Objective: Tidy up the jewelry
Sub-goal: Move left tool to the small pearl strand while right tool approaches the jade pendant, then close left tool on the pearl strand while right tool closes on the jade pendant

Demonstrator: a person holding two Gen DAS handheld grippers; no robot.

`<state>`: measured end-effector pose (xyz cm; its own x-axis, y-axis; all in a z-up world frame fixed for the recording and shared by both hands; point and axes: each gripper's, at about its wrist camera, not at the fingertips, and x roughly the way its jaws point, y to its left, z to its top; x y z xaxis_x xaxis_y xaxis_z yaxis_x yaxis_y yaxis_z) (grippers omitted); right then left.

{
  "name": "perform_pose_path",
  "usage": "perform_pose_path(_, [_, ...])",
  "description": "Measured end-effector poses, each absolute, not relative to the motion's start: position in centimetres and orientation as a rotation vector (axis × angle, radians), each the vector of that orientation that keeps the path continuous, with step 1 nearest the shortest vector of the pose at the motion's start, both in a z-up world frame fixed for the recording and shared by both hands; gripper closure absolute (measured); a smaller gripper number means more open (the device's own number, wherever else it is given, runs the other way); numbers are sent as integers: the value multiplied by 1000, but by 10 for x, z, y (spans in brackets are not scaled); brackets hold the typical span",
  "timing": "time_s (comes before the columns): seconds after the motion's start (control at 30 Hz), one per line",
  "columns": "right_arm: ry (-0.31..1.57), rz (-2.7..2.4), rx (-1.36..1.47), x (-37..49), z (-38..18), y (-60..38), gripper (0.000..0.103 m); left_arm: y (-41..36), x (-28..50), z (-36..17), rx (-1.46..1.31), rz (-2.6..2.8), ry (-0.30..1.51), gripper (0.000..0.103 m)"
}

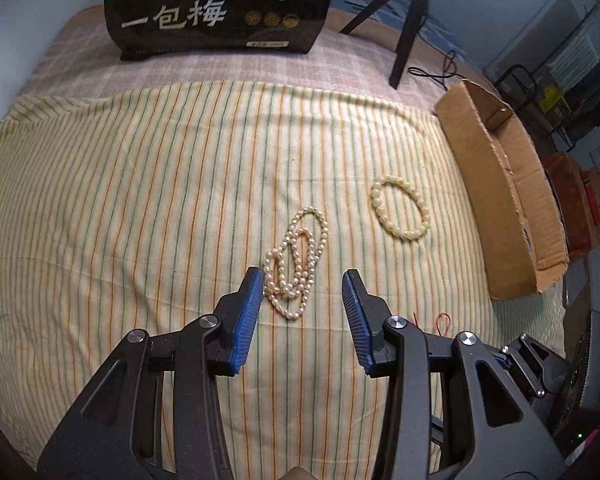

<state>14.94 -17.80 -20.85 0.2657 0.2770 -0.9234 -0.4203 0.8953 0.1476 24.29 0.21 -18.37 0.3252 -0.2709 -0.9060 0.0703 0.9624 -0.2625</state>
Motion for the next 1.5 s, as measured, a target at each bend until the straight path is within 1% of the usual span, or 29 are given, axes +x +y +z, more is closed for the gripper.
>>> perform_pose_path(0.1, [1216,454,-136,153,-210,-175,27,2,249,-190,-183,-210,1230,62])
perform_pose_path(0.27, [1205,418,-192,151,-212,-167,36,-3,256,-198,-165,-208,1247,62])
perform_pose_path(0.6, [1180,404,-259,149,-212,-161,45,-17,260,-213,-50,-168,1259,62])
perform_pose_path(0.77, [1166,404,-287,148,-210,-158,63,-19,260,-219,-29,-165,1261,62])
perform_pose_path(0.87, [1163,408,-291,147,-210,-158,67,-22,259,-220,0,-165,1256,62])
perform_pose_path(0.93, [1162,411,-289,147,-210,-157,71,-23,261,-221,28,-171,1251,64])
perform_pose_path(1.0, [1160,415,-290,147,-210,-157,75,-25,261,-221,55,-172,1244,78])
perform_pose_path(1.03, [1160,417,-290,147,-209,-157,79,-25,261,-221,57,-171,1242,81])
perform_pose_path(1.07, [1160,419,-288,147,-209,-157,82,-24,262,-221,52,-172,1243,87])
perform_pose_path(1.1, [1159,419,-286,147,-209,-157,84,-24,263,-222,47,-173,1243,90])
perform_pose_path(1.17, [1158,417,-282,147,-209,-158,90,-24,264,-222,45,-172,1241,91])
perform_pose_path(1.23, [1158,418,-273,148,-208,-159,91,-25,264,-223,45,-172,1238,93])
perform_pose_path(1.27, [1158,419,-270,147,-207,-159,91,-24,264,-222,46,-173,1237,98])
perform_pose_path(1.5, [1151,425,-249,149,-203,-162,91,-17,253,-213,29,-176,1222,98])
